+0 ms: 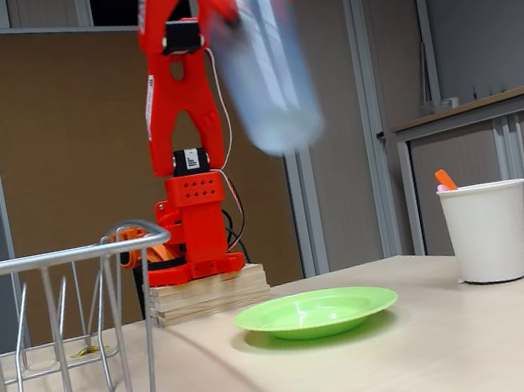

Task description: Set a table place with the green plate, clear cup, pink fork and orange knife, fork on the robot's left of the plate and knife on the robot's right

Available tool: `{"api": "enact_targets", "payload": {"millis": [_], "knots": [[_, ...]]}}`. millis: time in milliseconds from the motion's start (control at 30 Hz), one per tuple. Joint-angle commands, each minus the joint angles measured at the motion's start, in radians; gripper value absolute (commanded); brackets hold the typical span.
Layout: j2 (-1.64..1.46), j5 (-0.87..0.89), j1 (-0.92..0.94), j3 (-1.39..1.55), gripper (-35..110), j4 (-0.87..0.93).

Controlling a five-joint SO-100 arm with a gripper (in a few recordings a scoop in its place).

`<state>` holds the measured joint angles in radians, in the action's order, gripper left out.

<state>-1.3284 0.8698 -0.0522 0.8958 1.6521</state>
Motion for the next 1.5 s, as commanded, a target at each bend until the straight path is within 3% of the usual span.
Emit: {"api": "enact_targets", "payload": {"millis": [0,267,567,1267,1467], "knots": [[0.017,0.147,-0.071,0.086,20,-0.008],[0.261,0.359,-0.152,0.055,21,-0.055],[0.561,0.383,-0.186,-0.305,21,-0.003],[0.609,0.436,-0.235,-0.344,22,0.032],[0.62,0.439,-0.241,-0.36,32,0.028]]}}
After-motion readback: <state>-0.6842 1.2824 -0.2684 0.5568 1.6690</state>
